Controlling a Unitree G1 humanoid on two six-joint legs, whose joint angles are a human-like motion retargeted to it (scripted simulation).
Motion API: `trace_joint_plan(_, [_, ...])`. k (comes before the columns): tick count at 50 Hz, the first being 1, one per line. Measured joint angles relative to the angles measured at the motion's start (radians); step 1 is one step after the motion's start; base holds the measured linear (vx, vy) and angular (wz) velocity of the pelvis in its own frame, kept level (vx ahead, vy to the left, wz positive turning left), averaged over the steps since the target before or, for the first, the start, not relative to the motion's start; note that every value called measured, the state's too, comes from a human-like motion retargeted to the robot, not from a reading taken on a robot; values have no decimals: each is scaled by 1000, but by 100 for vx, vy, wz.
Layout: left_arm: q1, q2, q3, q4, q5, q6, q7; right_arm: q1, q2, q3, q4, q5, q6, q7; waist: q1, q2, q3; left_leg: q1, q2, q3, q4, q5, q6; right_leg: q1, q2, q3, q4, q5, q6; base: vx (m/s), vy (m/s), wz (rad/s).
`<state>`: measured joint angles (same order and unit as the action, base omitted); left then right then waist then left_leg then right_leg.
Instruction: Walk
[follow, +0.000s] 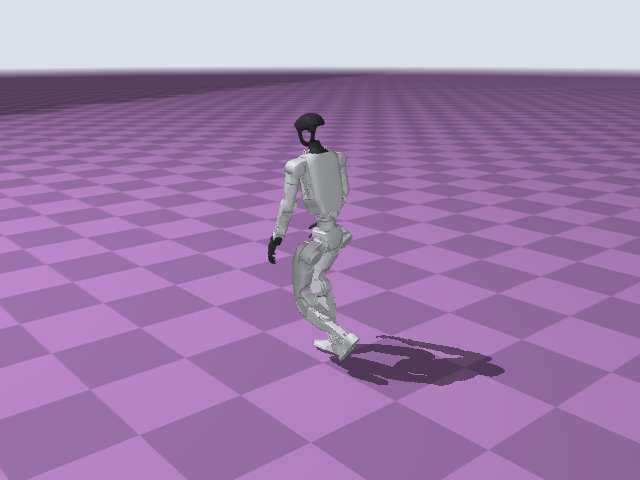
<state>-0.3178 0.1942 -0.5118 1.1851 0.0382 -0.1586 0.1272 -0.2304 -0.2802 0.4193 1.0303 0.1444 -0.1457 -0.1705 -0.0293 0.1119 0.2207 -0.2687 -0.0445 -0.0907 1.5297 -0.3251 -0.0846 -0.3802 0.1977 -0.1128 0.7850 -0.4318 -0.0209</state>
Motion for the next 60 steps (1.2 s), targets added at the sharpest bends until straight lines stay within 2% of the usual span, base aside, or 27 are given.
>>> trace_joint_plan(5, [87, 29, 12, 56, 13, 4, -33, -90, -19, 20, -117, -17, -17, 16, 65, -45, -1, -247, 14, 43, -123, -107, 65, 206, -12, 63, -140, -36, 26, -2, -1, -12])
trace_joint_plan(9, [147, 41, 57, 99, 2, 8, -50, -142, -35, 19, -199, -21, -30, 26, 103, -88, 6, -348, -18, 64, -435, -108, 73, 371, -51, 96, -231, -65, 42, 0, 0, 0])
trace_joint_plan(13, [188, 44, 98, 132, -6, 15, -55, -175, -43, 8, -242, -32, -37, 35, 123, -139, 4, -368, -91, 62, -773, -86, 81, 487, -116, 109, -273, -105, 56, 0, 0, 0])
trace_joint_plan(18, [212, 28, 120, 183, -15, 32, -43, -147, -23, 2, -224, -35, -35, 33, 126, -188, 10, -385, -167, 87, -699, -60, 123, 533, -176, 120, -63, -175, 85, 2, 2, -15])
trace_joint_plan(20, [204, 20, 122, 210, -20, 38, -34, -116, -6, 3, -183, -40, -29, 37, 123, -226, 8, -384, -211, 113, -623, -39, 149, 529, -219, 127, 64, -148, 121, 0, 0, 0])
trace_joint_plan(21, [193, 15, 122, 221, -25, 42, -30, -101, 6, 6, -151, -42, -26, 43, 121, -253, 4, -377, -242, 128, -607, -34, 164, 510, -251, 132, 145, -101, 148, 0, 0, 0])
trace_joint_plan(25, [151, 2, 116, 213, -29, 48, 0, -34, 50, 24, -11, -58, -8, 72, 97, -340, -22, -317, -353, 155, -609, -50, 216, 369, -372, 148, 497, 158, 238, 0, 0, 0])
trace_joint_plan(27, [113, 7, 107, 173, -25, 45, 16, -10, 60, 25, 50, -68, 4, 87, 83, -353, -24, -243, -380, 139, -661, -74, 230, 276, -429, 141, 642, 206, 215, -1, 5, -14])
trace_joint_plan(28, [91, 11, 103, 148, -25, 42, 25, 3, 61, 23, 74, -71, 10, 92, 75, -354, -22, -195, -389, 126, -695, -87, 234, 231, -457, 136, 700, 196, 190, -1, 6, -12])
trace_joint_plan(32, [-14, 25, 97, 42, -44, 34, 69, 56, 51, 4, 133, -70, 29, 86, 36, -334, -4, 37, -397, 41, -879, -126, 241, 56, -519, 123, 810, 72, 88, -1, 3, -3])
trace_joint_plan(35, [-97, 27, 98, -31, -71, 30, 101, 92, 37, -13, 153, -55, 37, 73, 4, -301, 12, 210, -374, -26, -1008, -146, 237, -65, -501, 101, 749, -11, 45, 0, 0, 0])
trace_joint_plan(38, [-170, 26, 94, -91, -85, 17, 124, 118, 24, -28, 159, -35, 40, 59, -21, -261, 29, 352, -334, -75, -1096, -170, 229, -150, -444, 62, 578, -47, 48, 0, -2, 22])
trace_joint_plan(44, [-247, 21, 59, -149, -76, -27, 129, 136, 10, -37, 154, -18, 36, 28, -49, -167, 50, 517, -224, -115, -1070, -248, 195, -173, -250, 37, 116, -3, 120, 0, -3, 25])
trace_joint_plan(47, [-225, 6, 34, -145, -64, -41, 118, 136, 14, -26, 142, -19, 30, 14, -46, -133, 49, 523, -195, -115, -905, -274, 158, -145, -186, 38, 79, 36, 119, 0, 0, 0])
trace_joint_plan(50, [-161, -15, 13, -113, -51, -47, 96, 107, 20, -6, 119, -8, 20, -1, -42, -65, 37, 445, -124, -90, -620, -218, 78, -103, -99, 9, 80, 81, 89, -2, -1, -2])
trace_joint_plan(52, [-103, -31, 1, -80, -30, -38, 75, 78, 19, 7, 91, 2, 11, -8, -30, -17, 19, 326, -68, -66, -385, -110, 14, -83, -44, -8, 66, 77, 57, -6, -3, -10])
trace_joint_plan(54, [-52, -40, -12, -41, -6, -22, 52, 40, 12, 16, 53, 3, 5, -15, -8, 4, 5, 191, -36, -40, -190, -16, -22, -55, -16, -6, 45, 51, 31, -3, -1, -7])
trace_joint_plan(56, [-9, -40, -25, 1, 17, -5, 30, -1, 3, 23, 12, -4, 0, -21, 17, -2, 0, 58, -22, -14, -55, 3, -15, -7, -13, 11, 14, 20, 20, 0, 0, 0])
trace_joint_plan(60, [71, -24, -27, 84, 54, 13, -7, -67, -13, 31, -64, -31, -9, -24, 70, -43, -2, -178, -2, 44, -35, -89, 62, 135, -34, 55, -75, -24, 36, 0, 0, 0])
